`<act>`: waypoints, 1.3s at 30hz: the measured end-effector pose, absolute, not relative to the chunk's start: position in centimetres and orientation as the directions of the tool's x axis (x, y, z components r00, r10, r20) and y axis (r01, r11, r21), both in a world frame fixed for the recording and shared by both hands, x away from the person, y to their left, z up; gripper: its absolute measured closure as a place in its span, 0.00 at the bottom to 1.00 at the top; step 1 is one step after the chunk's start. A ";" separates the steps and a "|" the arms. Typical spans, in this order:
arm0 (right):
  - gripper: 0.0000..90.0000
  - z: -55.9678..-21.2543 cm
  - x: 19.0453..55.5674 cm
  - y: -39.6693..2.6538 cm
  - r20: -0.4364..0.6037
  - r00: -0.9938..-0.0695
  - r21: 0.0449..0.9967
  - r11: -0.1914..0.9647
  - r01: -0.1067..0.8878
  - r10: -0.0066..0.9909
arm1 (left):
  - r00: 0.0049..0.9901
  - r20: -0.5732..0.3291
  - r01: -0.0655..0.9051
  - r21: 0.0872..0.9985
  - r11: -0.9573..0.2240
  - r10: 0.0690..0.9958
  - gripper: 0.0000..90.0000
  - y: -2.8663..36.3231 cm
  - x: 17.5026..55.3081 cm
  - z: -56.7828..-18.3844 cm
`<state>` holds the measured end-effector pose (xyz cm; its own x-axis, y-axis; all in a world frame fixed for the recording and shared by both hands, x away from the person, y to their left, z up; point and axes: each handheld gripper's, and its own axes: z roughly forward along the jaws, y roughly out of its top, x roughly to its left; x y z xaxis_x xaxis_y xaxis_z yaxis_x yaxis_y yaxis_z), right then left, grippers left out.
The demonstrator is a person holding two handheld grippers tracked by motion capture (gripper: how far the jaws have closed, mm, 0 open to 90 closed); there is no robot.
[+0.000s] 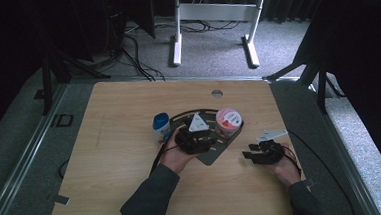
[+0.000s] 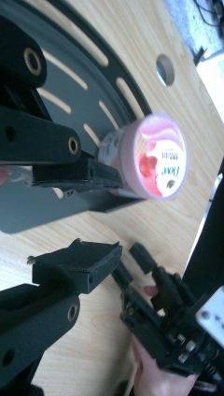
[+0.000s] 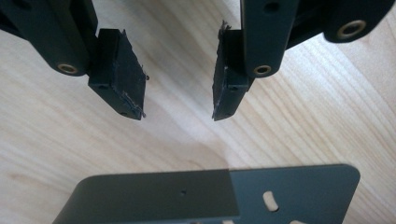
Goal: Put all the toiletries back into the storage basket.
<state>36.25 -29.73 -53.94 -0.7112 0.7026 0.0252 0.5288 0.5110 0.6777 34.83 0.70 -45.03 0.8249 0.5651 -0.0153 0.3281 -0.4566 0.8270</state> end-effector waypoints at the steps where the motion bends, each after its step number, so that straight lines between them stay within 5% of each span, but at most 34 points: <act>1: 0.59 -54.1 36.1 -29.7 0.030 -0.710 0.679 0.506 0.531 0.704 | 0.819 -0.008 0.330 0.825 -0.458 0.574 0.70 0.9 34.9 -44.9; 9: 0.58 -54.5 35.7 -29.6 0.037 -0.716 0.687 0.502 0.525 0.697 | 0.808 0.005 0.332 0.822 -0.462 0.590 0.77 2.5 35.1 -44.0; 16: 0.58 -54.7 35.5 -29.4 0.034 -0.718 0.686 0.507 0.523 0.695 | 0.789 0.062 0.324 0.803 -0.501 0.611 0.99 3.7 35.3 -43.0; 39: 0.58 -54.9 35.5 -29.5 0.041 -0.718 0.688 0.501 0.524 0.694 | 0.753 0.076 0.378 0.763 -0.524 0.653 1.00 8.4 36.1 -42.6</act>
<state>35.48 -29.49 -54.90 -0.7183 0.6945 0.0414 0.5243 0.5013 0.6883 36.06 8.41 -42.57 0.7531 0.6535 0.0760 0.3777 -0.5241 0.7633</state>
